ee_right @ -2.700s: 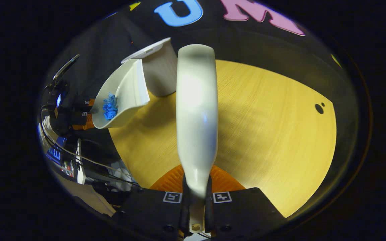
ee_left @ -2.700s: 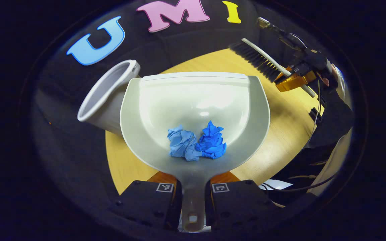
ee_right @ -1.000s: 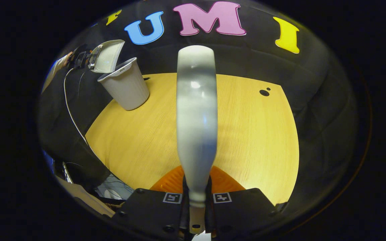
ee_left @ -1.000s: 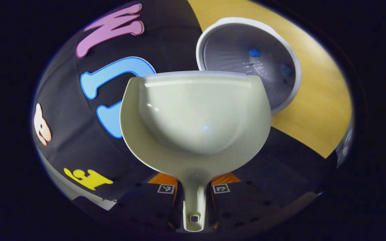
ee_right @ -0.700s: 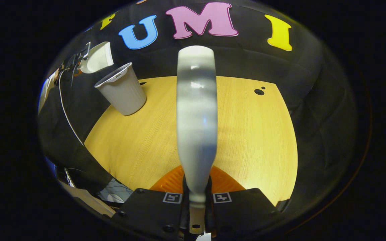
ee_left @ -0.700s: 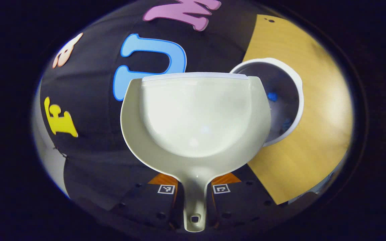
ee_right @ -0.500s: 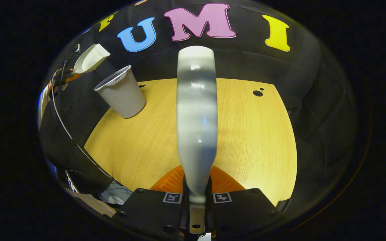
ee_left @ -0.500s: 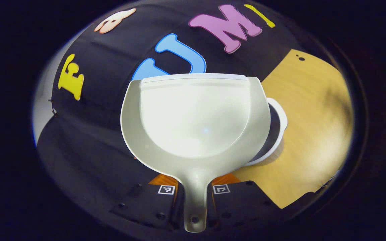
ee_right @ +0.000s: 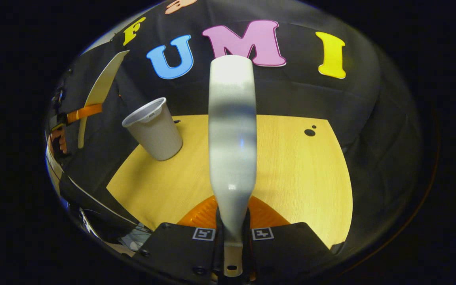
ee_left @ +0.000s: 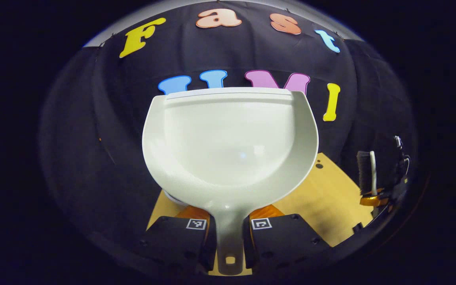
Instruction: Pick up the small broom and dustpan from the desktop, sweep the trash into the dustpan with the broom, and then empty the trash into the garbage bin.
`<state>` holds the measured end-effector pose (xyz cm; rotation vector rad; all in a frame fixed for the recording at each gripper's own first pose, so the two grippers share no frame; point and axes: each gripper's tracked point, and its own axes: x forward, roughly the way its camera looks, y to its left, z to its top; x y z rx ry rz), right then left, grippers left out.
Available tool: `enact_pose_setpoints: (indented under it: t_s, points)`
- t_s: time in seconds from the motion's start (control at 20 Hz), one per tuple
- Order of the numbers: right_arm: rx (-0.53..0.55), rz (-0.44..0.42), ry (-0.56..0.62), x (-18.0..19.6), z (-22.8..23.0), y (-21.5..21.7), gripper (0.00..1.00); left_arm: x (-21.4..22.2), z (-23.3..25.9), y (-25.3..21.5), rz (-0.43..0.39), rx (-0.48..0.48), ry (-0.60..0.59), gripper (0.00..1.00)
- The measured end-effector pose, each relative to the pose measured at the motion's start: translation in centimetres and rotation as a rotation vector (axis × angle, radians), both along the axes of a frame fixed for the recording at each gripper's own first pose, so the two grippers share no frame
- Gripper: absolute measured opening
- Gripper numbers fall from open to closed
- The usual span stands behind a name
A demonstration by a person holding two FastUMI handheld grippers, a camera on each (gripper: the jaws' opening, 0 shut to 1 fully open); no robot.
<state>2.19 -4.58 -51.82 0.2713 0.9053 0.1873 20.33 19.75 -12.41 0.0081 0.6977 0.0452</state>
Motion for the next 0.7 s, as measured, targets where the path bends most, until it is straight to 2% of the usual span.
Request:
enact_pose_setpoints:
  t_s: [0.1,0.2,0.3,0.4,0.55,0.7]
  points:
    - [-0.006,-0.022,-0.054,0.6,1.8,-0.3,0.19,-0.9,-0.8,-2.7,0.012,-0.085,-0.009,0.25]
    - [-0.004,-0.052,-0.107,1.1,3.6,-0.7,0.19,-1.9,-1.7,-4.1,0.022,-0.122,-0.003,0.25]
    - [-0.019,-0.088,-0.156,1.3,5.2,-1.3,0.19,-2.8,-2.0,-5.9,0.012,-0.15,-0.001,0.25]
    - [-0.045,-0.121,-0.19,1.4,6.4,-1.9,0.2,-3.4,-2.3,-7.0,0.001,-0.129,0.011,0.25]
    - [-0.041,-0.111,-0.17,1.1,6.3,-0.5,0.21,-3.9,-4.2,-9.9,-0.033,-0.144,0.06,0.25]
    - [-0.033,-0.073,-0.093,0.7,4.5,2.1,0.21,-5.0,-7.3,-11.9,-0.068,-0.156,0.172,0.25]
